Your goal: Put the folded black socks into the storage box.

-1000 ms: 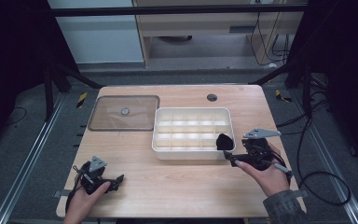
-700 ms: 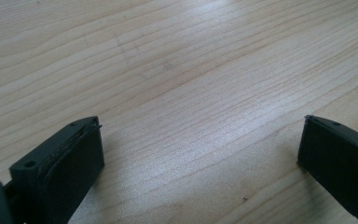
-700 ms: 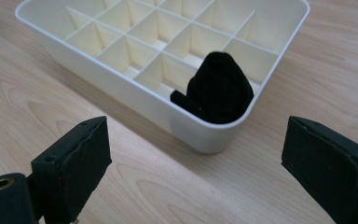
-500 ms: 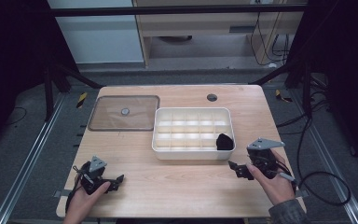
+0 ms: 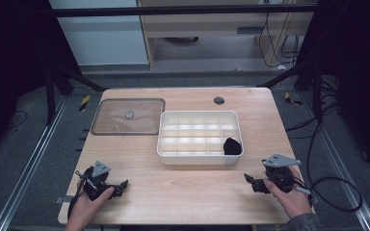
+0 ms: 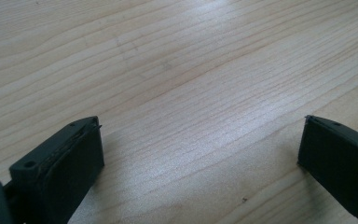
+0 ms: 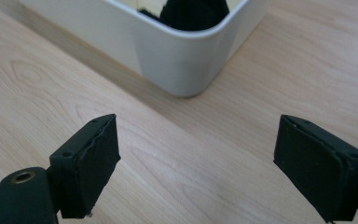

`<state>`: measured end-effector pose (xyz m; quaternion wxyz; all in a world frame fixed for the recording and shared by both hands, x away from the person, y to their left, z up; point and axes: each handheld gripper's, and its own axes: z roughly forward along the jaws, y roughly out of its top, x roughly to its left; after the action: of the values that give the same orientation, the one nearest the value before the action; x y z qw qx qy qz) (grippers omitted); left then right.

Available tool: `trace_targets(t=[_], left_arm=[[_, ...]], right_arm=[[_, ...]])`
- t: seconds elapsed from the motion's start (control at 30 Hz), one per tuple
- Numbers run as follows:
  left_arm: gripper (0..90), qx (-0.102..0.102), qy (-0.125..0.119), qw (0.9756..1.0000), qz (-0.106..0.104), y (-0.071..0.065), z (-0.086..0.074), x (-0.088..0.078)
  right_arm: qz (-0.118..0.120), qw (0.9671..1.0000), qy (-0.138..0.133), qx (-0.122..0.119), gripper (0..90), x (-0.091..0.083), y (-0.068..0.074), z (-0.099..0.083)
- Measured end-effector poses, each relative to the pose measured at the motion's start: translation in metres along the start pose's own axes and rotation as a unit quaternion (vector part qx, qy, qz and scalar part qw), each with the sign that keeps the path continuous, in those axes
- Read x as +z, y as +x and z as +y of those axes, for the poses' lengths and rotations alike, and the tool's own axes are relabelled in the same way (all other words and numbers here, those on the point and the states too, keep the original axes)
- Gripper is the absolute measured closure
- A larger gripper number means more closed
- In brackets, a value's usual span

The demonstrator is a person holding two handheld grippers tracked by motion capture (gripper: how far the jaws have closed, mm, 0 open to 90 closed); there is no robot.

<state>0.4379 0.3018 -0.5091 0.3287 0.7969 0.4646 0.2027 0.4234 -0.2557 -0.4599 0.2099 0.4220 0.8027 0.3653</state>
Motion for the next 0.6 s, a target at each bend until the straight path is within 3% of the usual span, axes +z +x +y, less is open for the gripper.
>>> trace_targets(t=[0.23,0.6], left_arm=[[0.0,0.0,0.0,1.0,0.0,0.0,0.0,0.0],[0.0,0.001,0.001,1.0,0.0,0.0,0.0,0.0]], right_arm=[[0.001,0.9999,0.007,0.009,14.2,0.006,-0.006,-0.016],[0.01,0.9998,0.015,0.005,10.7,0.015,-0.005,-0.023]])
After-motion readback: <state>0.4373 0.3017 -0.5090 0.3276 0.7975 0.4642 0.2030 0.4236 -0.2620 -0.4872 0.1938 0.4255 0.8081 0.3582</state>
